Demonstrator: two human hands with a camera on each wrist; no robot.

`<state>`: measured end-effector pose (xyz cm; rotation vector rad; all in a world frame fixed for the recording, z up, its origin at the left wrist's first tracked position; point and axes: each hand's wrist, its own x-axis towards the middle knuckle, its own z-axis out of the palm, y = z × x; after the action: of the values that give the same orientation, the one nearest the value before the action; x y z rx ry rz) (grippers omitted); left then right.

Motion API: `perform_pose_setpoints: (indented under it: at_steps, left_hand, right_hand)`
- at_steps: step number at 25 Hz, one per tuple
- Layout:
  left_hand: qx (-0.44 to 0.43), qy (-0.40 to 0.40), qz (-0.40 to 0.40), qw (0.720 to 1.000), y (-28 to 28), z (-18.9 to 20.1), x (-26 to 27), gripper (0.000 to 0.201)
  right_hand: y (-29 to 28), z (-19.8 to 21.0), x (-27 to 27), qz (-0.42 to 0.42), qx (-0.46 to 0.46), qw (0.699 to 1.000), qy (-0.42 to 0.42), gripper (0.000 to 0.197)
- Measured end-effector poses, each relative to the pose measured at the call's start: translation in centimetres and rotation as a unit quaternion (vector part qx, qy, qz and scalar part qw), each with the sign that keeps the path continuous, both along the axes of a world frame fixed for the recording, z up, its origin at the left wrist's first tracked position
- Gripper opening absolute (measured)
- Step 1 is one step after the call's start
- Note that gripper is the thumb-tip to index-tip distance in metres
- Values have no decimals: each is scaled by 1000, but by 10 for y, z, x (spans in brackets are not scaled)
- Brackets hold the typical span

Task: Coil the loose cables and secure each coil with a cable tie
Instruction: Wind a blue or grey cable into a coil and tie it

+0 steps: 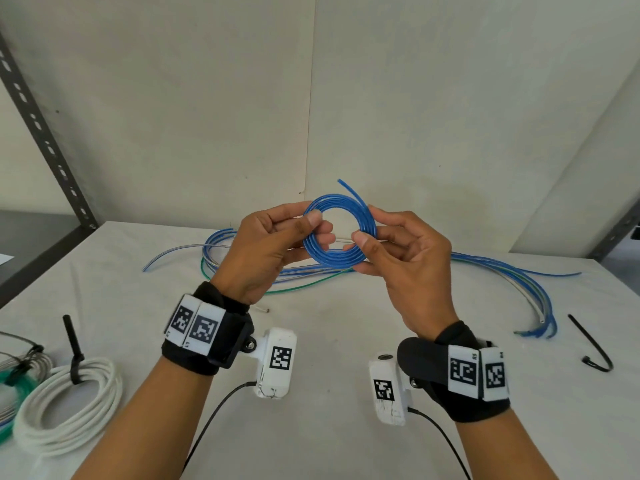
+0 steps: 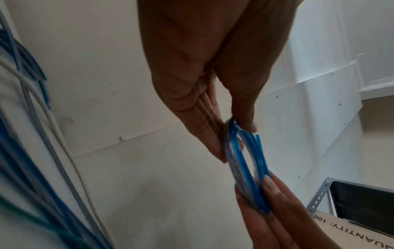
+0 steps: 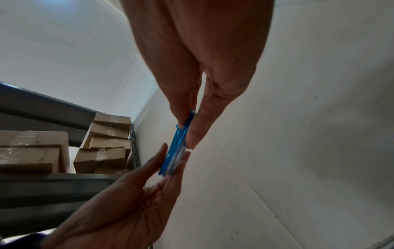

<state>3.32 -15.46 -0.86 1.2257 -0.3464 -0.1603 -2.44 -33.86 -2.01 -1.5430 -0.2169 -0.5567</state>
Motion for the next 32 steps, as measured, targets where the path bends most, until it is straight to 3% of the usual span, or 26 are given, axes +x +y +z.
perform_pose_setpoints:
  at_steps: [4,9,13,16,25,32]
  left_hand:
    - [-12,42,-17,999,-12,4,-3,59]
    - [-28,80,35,996,-17,12,-11,45]
    - [14,16,6,1000,-10,12,-10,35]
    - [68,-40,44,996,-2,8,-5,25]
    - [40,-36,59,997,9,10,-4,17]
    - [54,-55,54,996,6,14,-9,26]
  right_hand:
    - [6,-6,1,6,-46,999,10,30]
    - [12,-8,0,3,-57,998,4,33]
    - [11,-7,2,-8,8,1000,7,32]
    - [4,-2,2,-25,36,999,6,35]
    - [-3,8,-4,28,12,999,22,30]
    - [-7,6,-1,3,33,999,5,28]
